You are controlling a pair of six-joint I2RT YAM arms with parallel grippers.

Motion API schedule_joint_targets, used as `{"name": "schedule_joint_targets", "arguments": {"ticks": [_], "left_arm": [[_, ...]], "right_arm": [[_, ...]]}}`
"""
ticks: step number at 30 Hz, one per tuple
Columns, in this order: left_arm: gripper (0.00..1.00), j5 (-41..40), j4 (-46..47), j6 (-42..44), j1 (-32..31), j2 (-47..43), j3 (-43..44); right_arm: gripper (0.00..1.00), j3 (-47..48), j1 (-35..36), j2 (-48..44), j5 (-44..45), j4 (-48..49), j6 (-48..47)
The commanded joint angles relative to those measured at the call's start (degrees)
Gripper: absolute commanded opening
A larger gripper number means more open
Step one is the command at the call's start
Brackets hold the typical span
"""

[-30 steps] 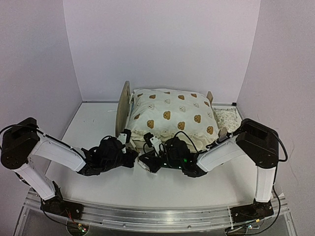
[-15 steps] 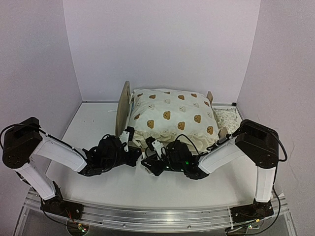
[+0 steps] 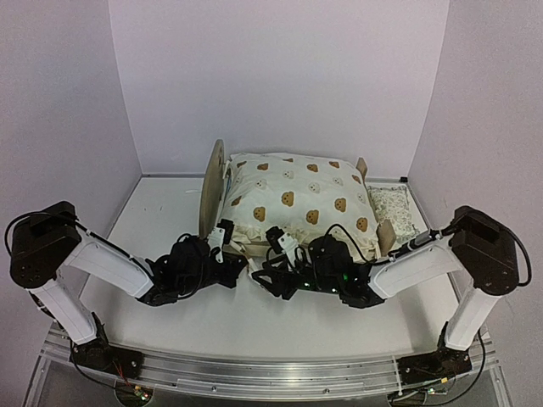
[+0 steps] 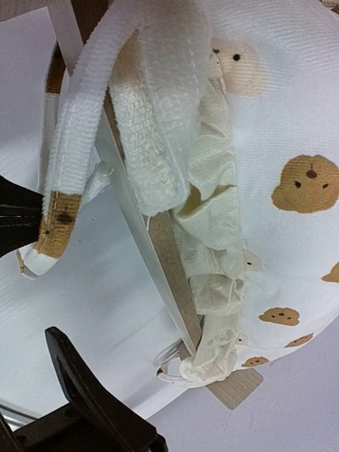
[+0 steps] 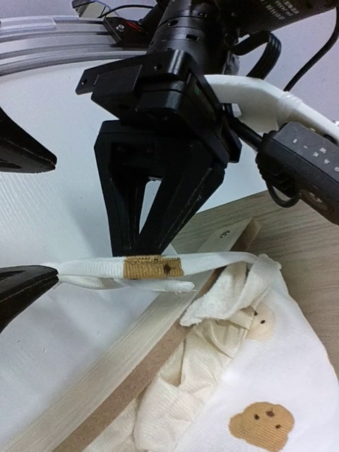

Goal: Set up the pet bed

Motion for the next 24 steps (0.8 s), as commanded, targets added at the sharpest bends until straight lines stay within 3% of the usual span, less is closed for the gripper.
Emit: {"name": "schedule_joint_targets", "arguments": {"ticks": [1, 7, 18, 24], "left_arm": [[0.0, -1.25, 4.44, 1.6, 0.06, 1.24, -0.59], [0.0, -1.33, 5.33, 1.94, 0.1, 1.88, -0.54], [0.0, -1.32, 6.16, 2.3, 0.22, 1.8, -0.9], [0.0, -1.96, 5.83, 2.27, 0.18, 1.24, -1.25]], "right_arm": [[0.45, -1.5, -1.37, -2.78, 4.58, -0.9, -0.66], [0.33, 0.77, -4.86, 0.69, 9.58, -0.89, 0.86], [0.32, 9.65, -6.19, 10.46, -7.4, -1.01, 0.31], [0.34, 11.4, -6.47, 12.02, -10.5, -1.08, 0.47]]}}
